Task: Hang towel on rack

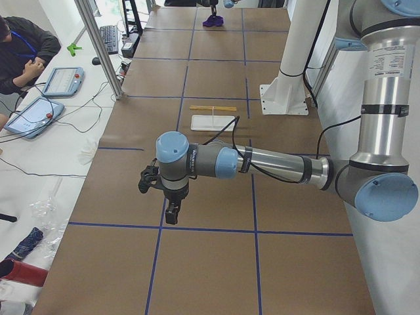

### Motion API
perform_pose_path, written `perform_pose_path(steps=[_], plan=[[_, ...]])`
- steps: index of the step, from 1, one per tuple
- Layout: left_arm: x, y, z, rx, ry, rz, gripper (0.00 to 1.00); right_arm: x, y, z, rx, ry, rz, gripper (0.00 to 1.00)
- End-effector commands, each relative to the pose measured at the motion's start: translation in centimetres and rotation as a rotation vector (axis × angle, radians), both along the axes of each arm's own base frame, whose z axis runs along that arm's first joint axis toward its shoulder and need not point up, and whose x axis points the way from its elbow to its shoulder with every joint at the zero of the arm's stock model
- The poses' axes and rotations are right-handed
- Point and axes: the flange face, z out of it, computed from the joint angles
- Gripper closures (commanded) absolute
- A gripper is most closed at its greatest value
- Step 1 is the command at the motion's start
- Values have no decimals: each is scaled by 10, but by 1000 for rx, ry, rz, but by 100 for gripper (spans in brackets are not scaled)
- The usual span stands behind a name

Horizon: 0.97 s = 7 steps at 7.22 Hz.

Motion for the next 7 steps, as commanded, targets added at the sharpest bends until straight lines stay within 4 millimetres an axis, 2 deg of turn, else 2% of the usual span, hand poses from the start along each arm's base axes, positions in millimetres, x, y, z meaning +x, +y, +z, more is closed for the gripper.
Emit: perform_pose_path(steps=[1,2,3,4,5,6,7], plan=[[0,-6,-5,9,-1,-2,0,6,-24,-51,67,-15,22,100],[0,-8,-8,14,-1,-2,0,19,-47,-101,132,-15,50,100],[0,-11,-12,23,-1,-2,0,28,-66,-169,237,-5,69,100],[0,-13,-25,51,-1,-2,0,32,-82,-238,378,41,88,100],[1,-15,-50,102,-2,-2,0,24,-102,-295,447,57,103,100],[1,-31,-75,149,-1,-5,0,-7,-124,-353,467,7,136,100],[3,-45,-100,176,9,-43,0,-68,-134,-404,443,-72,167,100]])
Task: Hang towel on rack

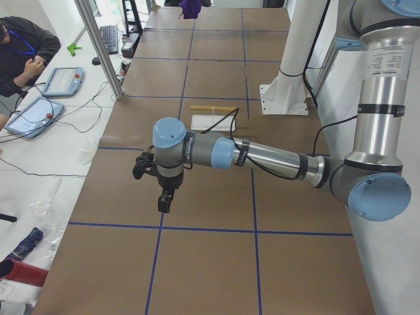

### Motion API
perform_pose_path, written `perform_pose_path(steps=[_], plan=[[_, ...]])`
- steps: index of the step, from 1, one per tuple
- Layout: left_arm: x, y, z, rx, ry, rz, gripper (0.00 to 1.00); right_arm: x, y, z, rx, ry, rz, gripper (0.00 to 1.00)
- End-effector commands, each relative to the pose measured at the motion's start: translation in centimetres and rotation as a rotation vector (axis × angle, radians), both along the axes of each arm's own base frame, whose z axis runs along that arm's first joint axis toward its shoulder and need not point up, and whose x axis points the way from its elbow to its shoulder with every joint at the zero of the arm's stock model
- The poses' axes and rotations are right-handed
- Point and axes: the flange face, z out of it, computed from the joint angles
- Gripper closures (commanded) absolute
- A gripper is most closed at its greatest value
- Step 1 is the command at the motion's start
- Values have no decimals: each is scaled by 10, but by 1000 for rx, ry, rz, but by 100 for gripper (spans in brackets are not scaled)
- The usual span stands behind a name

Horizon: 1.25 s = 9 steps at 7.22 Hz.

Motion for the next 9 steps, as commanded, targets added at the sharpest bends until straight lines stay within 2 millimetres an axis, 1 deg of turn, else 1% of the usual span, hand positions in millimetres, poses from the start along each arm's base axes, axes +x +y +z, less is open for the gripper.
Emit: perform_pose_path(steps=[1,2,3,4,5,6,7,8,9], plan=[[14,-33,-62,97,37,-89,0,-121,-34,-143,-6,-180,81,100],[40,-44,-83,111,77,-114,0,-174,-30,-179,-12,-215,116,100],[61,-49,-101,164,151,-172,0,-219,-23,-213,18,-232,160,100],[104,-47,-120,173,261,-221,0,-254,-12,-243,42,-275,208,100],[141,-44,-140,136,372,-266,0,-285,6,-267,63,-311,233,100],[163,-48,-170,72,473,-324,0,-318,24,-274,87,-307,223,100],[187,-51,-209,6,578,-366,0,-357,46,-297,138,-317,215,100],[236,-44,-244,-91,685,-359,0,-406,79,-310,185,-312,231,100],[265,-29,-262,-170,789,-357,0,-439,102,-314,191,-315,247,100]])
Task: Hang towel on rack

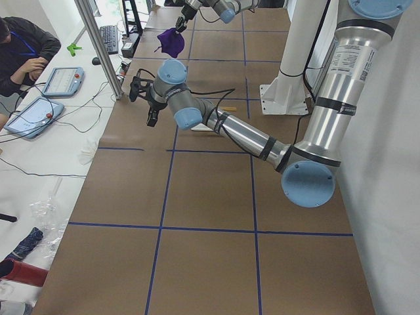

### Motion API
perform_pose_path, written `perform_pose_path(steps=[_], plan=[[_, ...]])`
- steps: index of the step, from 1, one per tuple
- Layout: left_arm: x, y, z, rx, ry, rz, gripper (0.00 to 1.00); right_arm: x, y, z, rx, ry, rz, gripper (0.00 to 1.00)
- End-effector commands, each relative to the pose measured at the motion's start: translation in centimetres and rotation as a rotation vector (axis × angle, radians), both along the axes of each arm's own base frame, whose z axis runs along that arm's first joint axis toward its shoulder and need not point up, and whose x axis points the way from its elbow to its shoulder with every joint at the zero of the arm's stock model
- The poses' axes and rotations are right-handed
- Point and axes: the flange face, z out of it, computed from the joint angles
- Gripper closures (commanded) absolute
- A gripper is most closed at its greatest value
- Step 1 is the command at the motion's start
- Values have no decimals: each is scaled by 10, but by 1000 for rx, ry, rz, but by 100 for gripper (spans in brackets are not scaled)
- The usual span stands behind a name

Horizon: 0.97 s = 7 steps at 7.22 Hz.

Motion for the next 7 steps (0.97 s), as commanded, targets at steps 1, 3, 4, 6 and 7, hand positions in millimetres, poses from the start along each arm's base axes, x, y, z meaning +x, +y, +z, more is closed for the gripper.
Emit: perform_pose_path(steps=[1,3,4,6,7], plan=[[54,28,-39,-141,262,35,0,-51,41,-25,42,-13,41,100],[113,49,-97,-242,420,85,0,-62,49,-37,59,-21,45,100],[161,66,-117,-237,439,116,0,-66,50,-44,68,-22,40,100],[218,61,-140,-238,450,107,0,-72,55,-49,74,-27,27,100],[226,56,-141,-240,444,104,0,-75,59,-52,76,-31,19,100]])
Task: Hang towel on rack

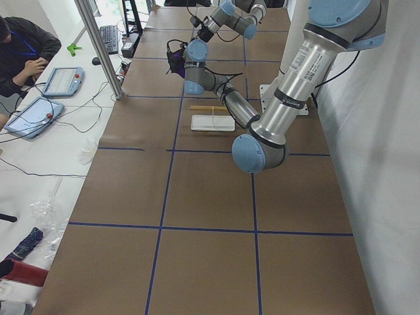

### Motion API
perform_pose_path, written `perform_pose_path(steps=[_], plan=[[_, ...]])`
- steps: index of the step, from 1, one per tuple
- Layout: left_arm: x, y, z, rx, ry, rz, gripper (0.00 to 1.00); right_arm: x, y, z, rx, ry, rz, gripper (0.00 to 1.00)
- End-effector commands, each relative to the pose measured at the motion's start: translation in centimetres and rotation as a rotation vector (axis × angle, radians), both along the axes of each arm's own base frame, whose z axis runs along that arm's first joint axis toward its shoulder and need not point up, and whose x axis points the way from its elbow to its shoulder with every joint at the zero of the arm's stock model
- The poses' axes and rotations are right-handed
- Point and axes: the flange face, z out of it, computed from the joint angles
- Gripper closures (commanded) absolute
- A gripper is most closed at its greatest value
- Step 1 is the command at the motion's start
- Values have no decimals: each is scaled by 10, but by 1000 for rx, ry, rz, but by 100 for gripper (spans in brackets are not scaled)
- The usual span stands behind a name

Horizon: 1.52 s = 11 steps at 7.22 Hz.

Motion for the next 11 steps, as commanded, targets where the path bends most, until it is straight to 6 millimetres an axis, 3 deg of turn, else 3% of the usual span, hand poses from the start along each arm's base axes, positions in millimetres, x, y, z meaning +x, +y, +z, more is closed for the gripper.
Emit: perform_pose_path(steps=[1,5,7,8,10,11], plan=[[27,-12,-11,-7,-4,-3,0,-4,5,-5,5,-8,-10,100],[45,-30,-15,-16,-20,-18,0,-8,17,-9,11,-19,-29,100],[47,-32,-15,-18,-24,-18,6,-9,19,-10,13,-21,-34,100],[47,-32,-14,-17,-25,-18,14,-9,19,-10,13,-21,-34,100],[47,-32,-15,-13,-27,-17,83,-9,19,-10,13,-21,-34,100],[46,-31,-15,-9,-27,-14,100,-9,19,-10,13,-23,-35,100]])
